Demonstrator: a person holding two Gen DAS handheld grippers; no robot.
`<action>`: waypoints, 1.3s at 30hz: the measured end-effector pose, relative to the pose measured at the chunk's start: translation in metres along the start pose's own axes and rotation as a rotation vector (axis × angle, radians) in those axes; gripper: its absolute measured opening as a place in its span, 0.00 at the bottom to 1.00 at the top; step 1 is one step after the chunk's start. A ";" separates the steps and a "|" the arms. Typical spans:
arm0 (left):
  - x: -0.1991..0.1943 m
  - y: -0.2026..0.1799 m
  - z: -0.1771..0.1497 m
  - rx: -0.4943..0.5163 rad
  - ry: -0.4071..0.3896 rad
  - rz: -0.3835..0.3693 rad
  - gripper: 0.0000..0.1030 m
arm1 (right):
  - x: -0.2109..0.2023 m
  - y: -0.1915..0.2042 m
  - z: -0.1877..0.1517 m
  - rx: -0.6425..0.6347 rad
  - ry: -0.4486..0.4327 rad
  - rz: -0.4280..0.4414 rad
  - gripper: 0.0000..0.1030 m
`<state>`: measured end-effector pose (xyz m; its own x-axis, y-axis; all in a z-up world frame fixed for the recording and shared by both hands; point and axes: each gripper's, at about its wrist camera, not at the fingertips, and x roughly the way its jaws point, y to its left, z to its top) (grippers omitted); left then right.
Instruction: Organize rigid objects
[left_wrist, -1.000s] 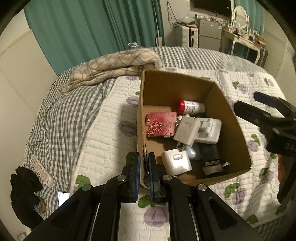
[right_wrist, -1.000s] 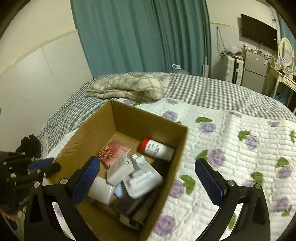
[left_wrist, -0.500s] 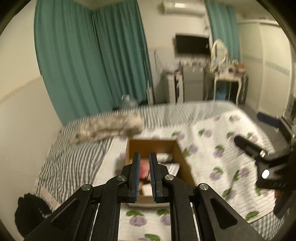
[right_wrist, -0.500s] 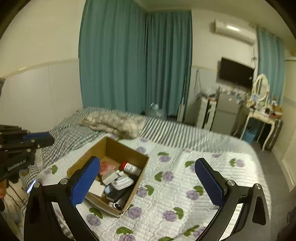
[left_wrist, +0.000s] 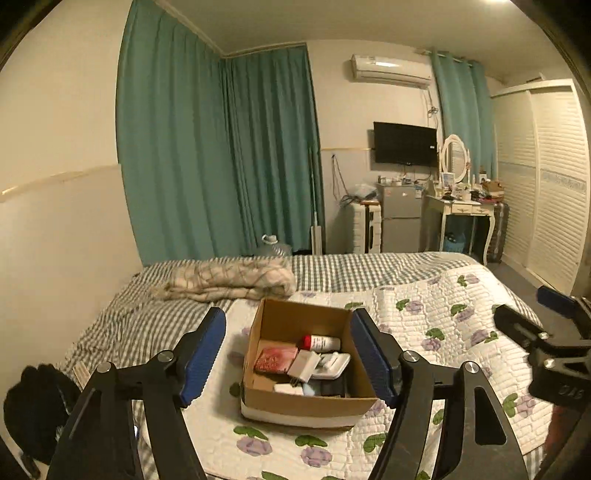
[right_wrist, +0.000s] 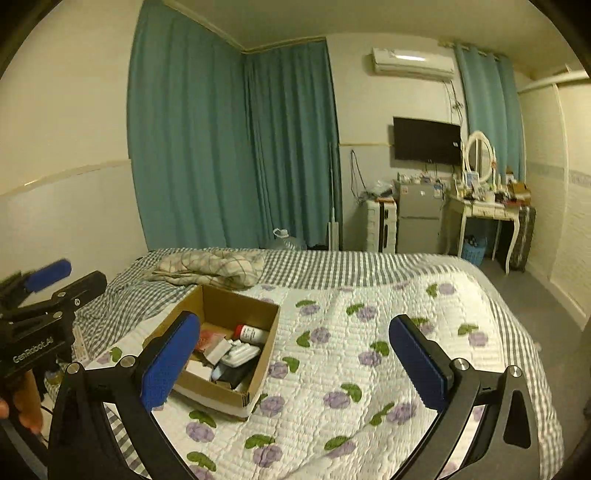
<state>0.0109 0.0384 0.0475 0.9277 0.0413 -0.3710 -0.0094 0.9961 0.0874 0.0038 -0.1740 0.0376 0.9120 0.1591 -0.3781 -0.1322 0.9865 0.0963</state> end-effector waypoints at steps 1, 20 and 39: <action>0.002 -0.001 -0.004 -0.002 -0.004 0.007 0.71 | 0.000 -0.001 -0.002 0.003 -0.001 -0.006 1.00; 0.000 0.004 -0.029 -0.071 -0.006 0.018 0.82 | 0.009 0.011 -0.021 -0.015 -0.006 -0.062 1.00; 0.001 -0.005 -0.039 0.004 0.014 0.058 0.82 | 0.014 0.015 -0.027 -0.017 0.009 -0.063 1.00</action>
<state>-0.0027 0.0362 0.0109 0.9204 0.1000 -0.3779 -0.0614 0.9917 0.1131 0.0038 -0.1560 0.0089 0.9153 0.0965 -0.3910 -0.0807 0.9951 0.0566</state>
